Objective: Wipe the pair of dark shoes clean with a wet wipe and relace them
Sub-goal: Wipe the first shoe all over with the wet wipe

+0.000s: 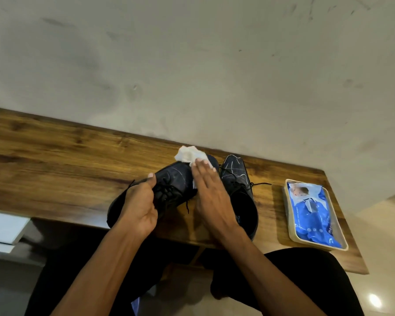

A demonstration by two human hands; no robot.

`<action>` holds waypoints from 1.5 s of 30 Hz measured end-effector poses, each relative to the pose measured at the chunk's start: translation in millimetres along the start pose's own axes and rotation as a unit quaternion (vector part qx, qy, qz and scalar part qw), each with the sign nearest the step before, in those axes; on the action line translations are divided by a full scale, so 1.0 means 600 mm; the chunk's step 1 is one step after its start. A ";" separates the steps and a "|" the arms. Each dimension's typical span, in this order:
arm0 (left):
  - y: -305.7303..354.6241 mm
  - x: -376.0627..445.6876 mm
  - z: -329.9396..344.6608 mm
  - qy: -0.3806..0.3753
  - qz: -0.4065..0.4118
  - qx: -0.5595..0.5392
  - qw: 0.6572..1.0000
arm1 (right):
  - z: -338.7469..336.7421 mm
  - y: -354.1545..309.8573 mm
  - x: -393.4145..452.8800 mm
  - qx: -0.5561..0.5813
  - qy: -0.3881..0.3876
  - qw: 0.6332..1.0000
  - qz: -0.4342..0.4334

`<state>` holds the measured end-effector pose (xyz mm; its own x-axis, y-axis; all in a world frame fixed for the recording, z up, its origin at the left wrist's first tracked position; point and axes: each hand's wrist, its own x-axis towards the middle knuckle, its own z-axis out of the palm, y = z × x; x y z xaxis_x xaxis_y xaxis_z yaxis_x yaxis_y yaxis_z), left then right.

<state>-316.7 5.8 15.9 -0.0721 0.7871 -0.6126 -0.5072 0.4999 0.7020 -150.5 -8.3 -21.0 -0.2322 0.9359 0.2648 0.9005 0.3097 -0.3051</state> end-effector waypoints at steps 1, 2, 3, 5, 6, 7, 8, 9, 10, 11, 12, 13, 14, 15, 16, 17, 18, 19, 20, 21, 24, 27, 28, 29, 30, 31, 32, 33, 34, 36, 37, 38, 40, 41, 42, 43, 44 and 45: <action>0.001 -0.002 0.003 -0.002 0.003 0.001 1.000 | -0.006 0.010 0.007 -0.003 0.003 1.000 0.023; 0.001 -0.005 0.005 -0.006 0.007 0.006 1.000 | -0.008 0.017 0.013 -0.004 0.011 0.999 0.043; 0.000 -0.005 0.007 -0.011 0.013 0.012 1.000 | -0.008 0.020 0.017 -0.007 0.024 0.998 0.058; -0.006 -0.009 0.012 -0.003 0.045 0.031 0.998 | -0.005 0.011 0.018 -0.016 0.032 0.997 0.071; -0.009 -0.014 0.016 0.006 0.069 0.050 0.996 | -0.003 0.005 0.018 -0.008 0.020 0.998 0.063; -0.012 -0.019 0.020 0.015 0.095 0.077 0.992 | -0.004 -0.006 0.018 0.009 0.007 0.999 0.039; -0.014 -0.023 0.024 0.021 0.125 0.106 0.986 | -0.007 -0.016 0.019 0.033 -0.002 0.999 0.004; -0.016 -0.028 0.026 0.026 0.155 0.133 0.979 | -0.012 -0.024 0.019 0.052 -0.010 0.998 -0.030; -0.016 -0.032 0.026 0.032 0.184 0.156 0.970 | -0.017 -0.025 0.020 0.063 -0.015 0.996 -0.053; -0.016 -0.036 0.026 0.036 0.210 0.179 0.961 | -0.024 -0.019 0.023 0.066 -0.015 0.996 -0.063; -0.015 -0.038 0.026 0.036 0.232 0.201 0.951 | -0.031 -0.008 0.026 0.063 -0.007 0.996 -0.058; -0.014 -0.042 0.025 0.032 0.251 0.219 0.942 | -0.036 0.005 0.028 0.058 0.007 0.997 -0.040; -0.014 -0.045 0.025 0.024 0.270 0.233 0.934 | -0.039 0.018 0.029 0.057 0.020 0.998 -0.012; -0.015 -0.046 0.023 0.014 0.289 0.247 0.925 | -0.043 0.027 0.030 0.063 0.027 0.997 0.021; -0.015 -0.048 0.022 0.006 0.305 0.263 0.915 | -0.046 0.033 0.030 0.077 0.030 0.995 0.053; -0.016 -0.048 0.020 -0.001 0.321 0.277 0.906 | -0.047 0.033 0.030 0.097 0.030 0.992 0.077; -0.017 -0.048 0.019 -0.007 0.338 0.290 0.895 | -0.049 0.028 0.030 0.120 0.030 0.988 0.091; -0.017 -0.048 0.020 -0.011 0.352 0.301 0.886 | -0.053 0.019 0.030 0.148 0.031 0.984 0.095; -0.018 -0.048 0.020 -0.014 0.363 0.311 0.878 | -0.057 0.007 0.032 0.181 0.031 0.979 0.091; -0.021 -0.047 0.019 -0.018 0.368 0.321 0.872 | -0.063 -0.007 0.034 0.215 0.030 0.973 0.081; -0.029 -0.047 0.015 -0.051 0.373 0.354 0.856 | -0.083 -0.048 0.043 0.286 0.014 0.958 0.014; -0.035 -0.052 0.014 -0.063 0.426 0.391 0.814 | -0.094 -0.079 0.044 0.284 -0.003 0.957 -0.065; -0.036 -0.055 0.015 -0.050 0.444 0.404 0.798 | -0.095 -0.083 0.043 0.275 -0.006 0.958 -0.083; -0.037 -0.057 0.017 -0.038 0.459 0.411 0.787 | -0.095 -0.082 0.042 0.261 -0.007 0.960 -0.099; -0.038 -0.059 0.018 -0.032 0.466 0.413 0.782 | -0.095 -0.077 0.042 0.243 -0.003 0.964 -0.112; -0.040 -0.061 0.020 -0.034 0.464 0.409 0.785 | -0.095 -0.069 0.042 0.222 0.005 0.968 -0.118; -0.042 -0.063 0.021 -0.040 0.450 0.403 0.796 | -0.095 -0.059 0.044 0.201 0.015 0.973 -0.113; -0.042 -0.063 0.023 -0.036 0.435 0.398 0.806 | -0.095 -0.048 0.045 0.185 0.024 0.978 -0.096; -0.043 -0.062 0.024 -0.029 0.430 0.390 0.813 | -0.095 -0.036 0.046 0.173 0.029 0.982 -0.070; -0.040 -0.065 0.029 -0.020 0.432 0.362 0.826 | -0.096 -0.013 0.045 0.166 0.028 0.986 -0.010; -0.038 -0.069 0.032 -0.018 0.433 0.346 0.832 | -0.096 -0.003 0.043 0.167 0.027 0.985 0.016; -0.036 -0.074 0.034 -0.017 0.435 0.333 0.837 | -0.096 0.007 0.041 0.169 0.031 0.984 0.037; -0.030 -0.081 0.036 -0.016 0.433 0.311 0.846 | -0.096 0.019 0.037 0.164 0.044 0.983 0.070; -0.027 -0.080 0.035 -0.011 0.435 0.301 0.849 | -0.096 0.022 0.036 0.159 0.051 0.982 0.085; -0.023 -0.079 0.034 -0.003 0.438 0.292 0.850 | -0.095 0.024 0.036 0.153 0.058 0.982 0.097; -0.021 -0.077 0.033 0.005 0.438 0.286 0.852 | -0.094 0.024 0.036 0.150 0.066 0.981 0.107; -0.020 -0.074 0.032 0.012 0.437 0.279 0.855 | -0.093 0.025 0.038 0.151 0.073 0.979 0.114; -0.019 -0.071 0.031 0.016 0.434 0.273 0.859 | -0.092 0.023 0.039 0.153 0.076 0.978 0.119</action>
<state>-292.1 -26.8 40.7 -0.2478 0.9428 0.2230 0.2266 -0.1674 0.9595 -123.2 8.6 31.2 0.0491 0.9588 0.2797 0.7652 0.1439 -0.6275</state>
